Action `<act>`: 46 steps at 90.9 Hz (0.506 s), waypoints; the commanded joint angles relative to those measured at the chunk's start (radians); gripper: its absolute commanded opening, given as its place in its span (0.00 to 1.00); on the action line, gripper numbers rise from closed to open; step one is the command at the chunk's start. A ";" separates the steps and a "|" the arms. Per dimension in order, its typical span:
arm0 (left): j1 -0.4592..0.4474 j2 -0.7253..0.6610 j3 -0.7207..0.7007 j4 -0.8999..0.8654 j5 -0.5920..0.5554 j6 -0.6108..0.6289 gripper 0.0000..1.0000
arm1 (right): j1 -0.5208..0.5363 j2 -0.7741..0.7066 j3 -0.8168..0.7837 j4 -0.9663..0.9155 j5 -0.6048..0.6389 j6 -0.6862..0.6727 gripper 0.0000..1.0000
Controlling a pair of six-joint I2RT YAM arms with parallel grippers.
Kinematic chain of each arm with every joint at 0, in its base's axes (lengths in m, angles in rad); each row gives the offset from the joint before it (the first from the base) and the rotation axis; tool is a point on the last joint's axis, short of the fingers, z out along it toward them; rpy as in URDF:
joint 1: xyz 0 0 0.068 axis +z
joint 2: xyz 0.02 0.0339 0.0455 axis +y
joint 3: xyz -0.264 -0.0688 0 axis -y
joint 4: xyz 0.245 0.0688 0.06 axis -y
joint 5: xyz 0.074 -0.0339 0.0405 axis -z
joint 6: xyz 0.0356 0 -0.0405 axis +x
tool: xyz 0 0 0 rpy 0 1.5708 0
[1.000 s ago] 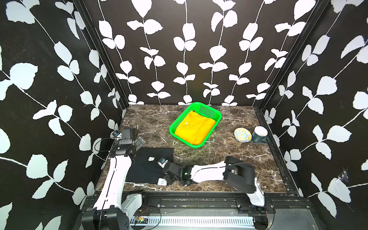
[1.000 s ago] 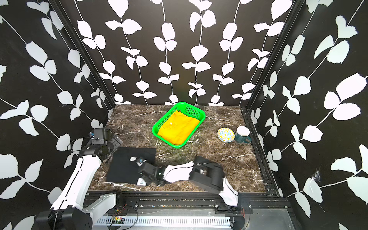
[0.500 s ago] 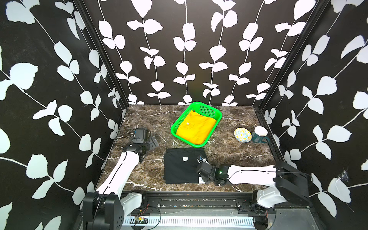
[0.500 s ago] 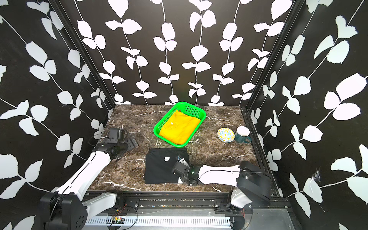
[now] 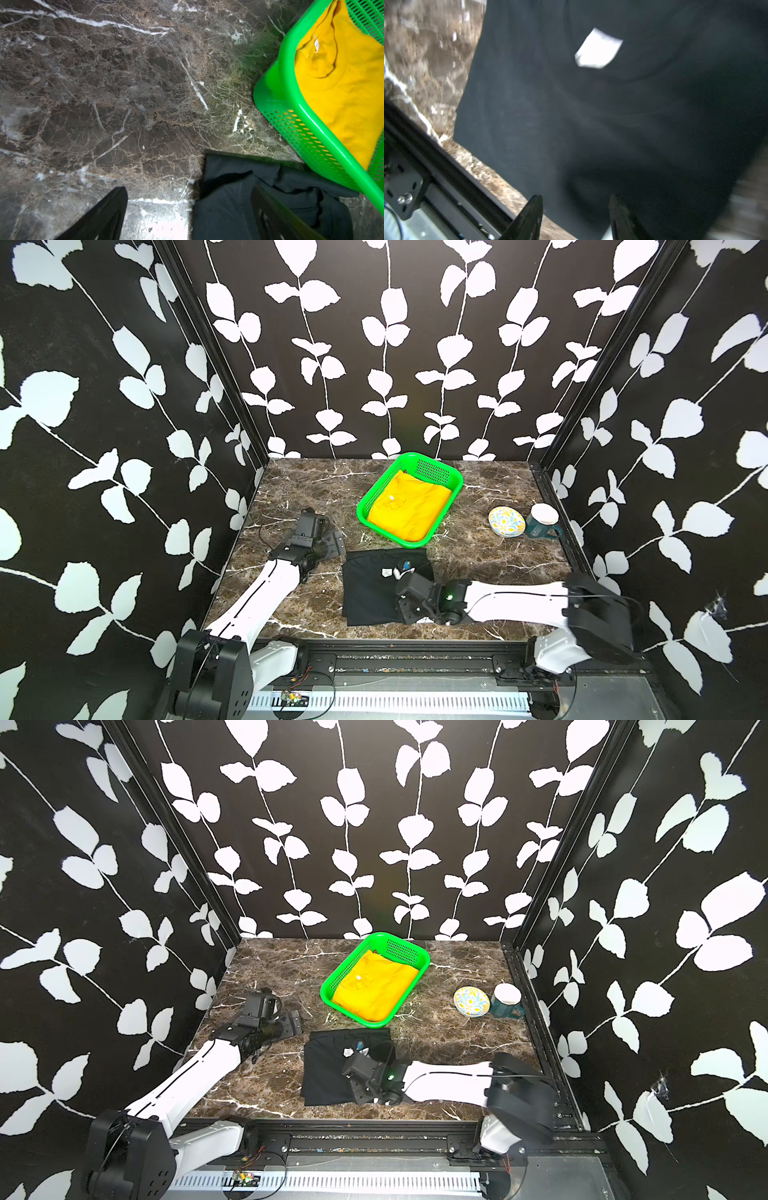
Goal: Put the folded t-shirts into the basket
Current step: Move the T-shirt to the center of the board.
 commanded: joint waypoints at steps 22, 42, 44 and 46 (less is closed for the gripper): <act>-0.096 0.032 -0.039 0.169 0.161 0.162 0.93 | -0.053 -0.165 -0.324 -0.127 -0.093 0.194 0.51; -0.233 0.083 -0.082 0.285 0.263 0.225 0.93 | -0.274 -0.548 -0.440 -0.460 -0.024 0.214 0.54; -0.246 0.092 -0.087 0.293 0.270 0.231 0.93 | -0.301 -0.573 -0.435 -0.493 -0.014 0.204 0.55; -0.259 0.100 -0.089 0.299 0.276 0.240 0.93 | -0.337 -0.595 -0.427 -0.521 -0.010 0.189 0.55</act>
